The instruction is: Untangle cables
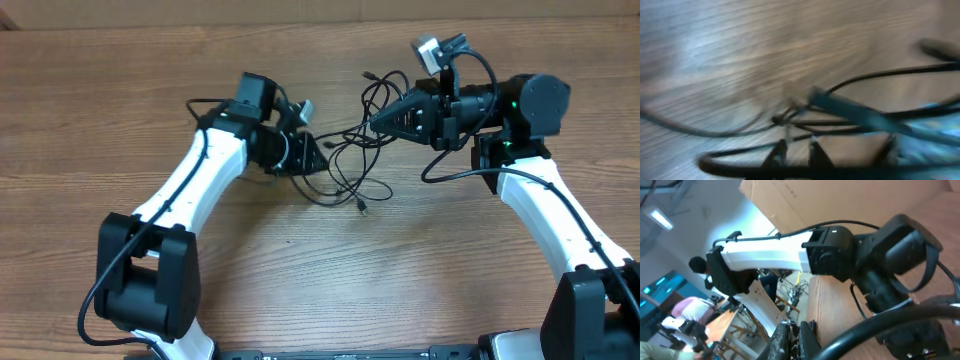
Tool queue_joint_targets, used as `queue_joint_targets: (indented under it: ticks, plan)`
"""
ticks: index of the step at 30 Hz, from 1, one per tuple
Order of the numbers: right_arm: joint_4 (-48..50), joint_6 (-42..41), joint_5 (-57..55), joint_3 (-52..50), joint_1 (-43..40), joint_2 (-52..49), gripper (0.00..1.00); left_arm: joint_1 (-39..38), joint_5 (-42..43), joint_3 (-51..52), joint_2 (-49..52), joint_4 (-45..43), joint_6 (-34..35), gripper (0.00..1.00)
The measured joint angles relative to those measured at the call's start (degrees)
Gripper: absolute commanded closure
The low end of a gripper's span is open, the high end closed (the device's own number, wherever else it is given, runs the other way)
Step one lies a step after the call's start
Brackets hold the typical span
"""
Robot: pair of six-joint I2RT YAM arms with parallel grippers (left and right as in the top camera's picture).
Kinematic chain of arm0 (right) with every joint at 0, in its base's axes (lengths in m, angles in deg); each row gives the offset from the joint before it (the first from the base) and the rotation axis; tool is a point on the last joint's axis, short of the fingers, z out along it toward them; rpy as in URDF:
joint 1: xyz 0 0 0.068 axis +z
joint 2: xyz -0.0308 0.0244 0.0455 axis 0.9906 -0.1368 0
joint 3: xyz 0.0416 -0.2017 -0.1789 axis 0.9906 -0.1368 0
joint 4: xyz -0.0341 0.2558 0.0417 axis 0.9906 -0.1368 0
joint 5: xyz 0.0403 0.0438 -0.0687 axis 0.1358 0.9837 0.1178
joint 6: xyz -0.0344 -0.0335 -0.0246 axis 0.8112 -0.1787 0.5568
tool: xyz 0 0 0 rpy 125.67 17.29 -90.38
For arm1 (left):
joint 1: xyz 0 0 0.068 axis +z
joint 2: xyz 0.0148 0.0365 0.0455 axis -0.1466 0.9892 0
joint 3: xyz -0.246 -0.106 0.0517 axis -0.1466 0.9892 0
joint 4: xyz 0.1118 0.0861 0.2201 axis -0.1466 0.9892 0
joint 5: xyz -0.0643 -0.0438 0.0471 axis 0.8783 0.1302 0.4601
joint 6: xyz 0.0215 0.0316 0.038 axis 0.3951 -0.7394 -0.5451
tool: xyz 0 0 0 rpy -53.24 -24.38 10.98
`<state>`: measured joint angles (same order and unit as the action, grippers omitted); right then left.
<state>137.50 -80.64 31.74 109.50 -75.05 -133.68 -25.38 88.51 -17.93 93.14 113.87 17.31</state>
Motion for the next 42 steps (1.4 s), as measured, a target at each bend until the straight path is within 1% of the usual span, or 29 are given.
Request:
queue_joint_targets:
  ticks: [3, 5, 8, 9, 11, 12, 13, 15, 17, 19, 22, 24, 30, 37, 40, 42]
  plan:
    - [2.45, -5.75, 0.04, 0.0, -0.37, 0.0, 0.96, -1.4, -8.74, 0.0, 0.0, 3.37, -0.33, 0.89]
    - [2.6, -8.44, 0.07, 0.0, -0.63, 0.0, 0.96, -1.18, -15.08, 0.0, 0.0, 5.29, 0.35, 0.88]
    - [2.78, -11.89, 0.07, 0.0, -0.87, 0.0, 0.96, 0.66, -22.34, 0.0, 0.0, 6.6, 2.01, 0.8]
    - [2.78, -12.66, 0.07, 0.0, -0.96, 0.0, 0.96, 1.6, -23.78, 0.0, 0.0, 6.64, 2.54, 0.78]
    - [2.69, -14.4, 0.07, 0.0, -1.11, 0.0, 0.96, 4.31, -24.79, 0.0, 0.0, 6.69, 2.97, 0.7]
    - [2.19, -15.15, 0.07, 0.0, -1.11, 0.0, 0.96, 5.64, -24.22, 0.0, 0.0, 6.64, 2.71, 0.61]
    - [1.88, -15.61, 0.09, 0.0, -1.11, 0.0, 0.96, 6.95, -22.99, 0.0, 0.0, 6.58, 2.47, 0.57]
    - [0.13, -16.39, 0.07, 0.0, -1.11, 0.0, 0.96, 9.84, -17.33, 0.0, 0.0, 5.99, -0.94, 0.47]
    - [-1.79, -16.94, 0.07, 0.0, -1.11, 0.0, 0.96, 12.02, -9.7, 0.0, 0.0, 5.38, -5.33, 0.41]
    - [-2.62, -17.44, 0.07, 0.0, -1.09, 0.0, 0.96, 12.87, -2.27, 0.0, 0.0, 4.55, -9.16, 0.39]
    - [-2.67, -17.7, 0.09, 0.0, -0.85, 0.0, 0.96, 12.48, 7.39, 0.0, 0.0, 1.57, -13.25, 0.39]
    - [-2.69, -17.73, 0.07, 0.0, -0.24, 0.0, 0.96, 11.67, 12.07, 0.0, 0.0, -1.49, -14.71, 0.39]
    - [-2.69, -17.88, 0.07, 0.0, 3.06, 0.0, 0.96, 7.34, 20.44, 0.0, 0.0, -10.51, -15.65, 0.38]
    - [-2.69, -17.9, 0.04, 0.0, 6.95, 0.0, 0.96, 1.44, 24.37, 0.0, 0.0, -15.45, -15.63, 0.38]
    - [-2.71, -17.92, 0.07, 0.0, 7.96, 0.0, 0.96, -0.79, 24.46, 0.0, 0.0, -15.72, -15.58, 0.43]
    - [-2.69, -17.97, 0.07, 0.0, 8.28, 0.02, 0.96, -1.84, 23.67, 0.0, 0.0, -15.74, -15.39, 0.53]
